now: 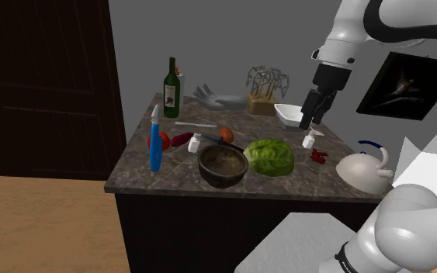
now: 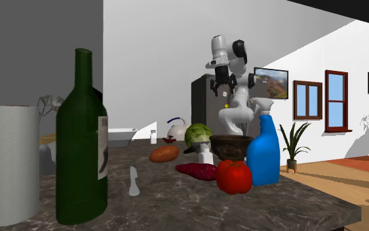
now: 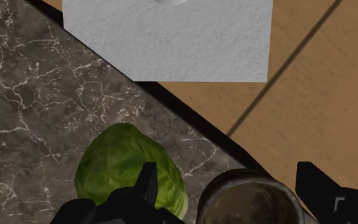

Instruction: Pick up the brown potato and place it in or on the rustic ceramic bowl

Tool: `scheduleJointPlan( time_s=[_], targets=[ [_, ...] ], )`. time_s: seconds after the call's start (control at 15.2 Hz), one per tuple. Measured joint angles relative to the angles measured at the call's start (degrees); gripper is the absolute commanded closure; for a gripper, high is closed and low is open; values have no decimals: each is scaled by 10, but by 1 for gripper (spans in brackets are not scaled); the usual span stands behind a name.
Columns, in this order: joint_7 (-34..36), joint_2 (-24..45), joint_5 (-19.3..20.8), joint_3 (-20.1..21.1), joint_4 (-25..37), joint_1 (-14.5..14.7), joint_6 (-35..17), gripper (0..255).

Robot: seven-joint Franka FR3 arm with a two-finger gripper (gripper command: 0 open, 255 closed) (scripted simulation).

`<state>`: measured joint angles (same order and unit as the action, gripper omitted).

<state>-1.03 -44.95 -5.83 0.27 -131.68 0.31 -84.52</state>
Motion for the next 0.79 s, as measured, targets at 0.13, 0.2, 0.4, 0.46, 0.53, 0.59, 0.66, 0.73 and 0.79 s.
scheduleJointPlan(
  time_s=[0.13, 0.2, 0.4, 0.46, 0.53, 0.59, 0.66, 0.73, 0.79],
  targets=[
    [5, 4, 0, 3, -3, -2, -8, 0],
    [13, 19, -1, 7, -3, -4, -24, 0],
    [42, 59, 1, 23, -7, -13, -75, 0],
    [55, 73, 0, 30, -11, -16, -96, 0],
    [66, 89, 1, 35, -11, -19, -115, 0],
    [80, 106, 1, 43, -10, -22, -134, 0],
    [90, 123, 4, 47, -7, -26, -151, 0],
    [100, 142, 7, 50, -1, -30, -165, 0],
    [110, 160, 10, 54, 0, -35, -184, 0]
  ],
)
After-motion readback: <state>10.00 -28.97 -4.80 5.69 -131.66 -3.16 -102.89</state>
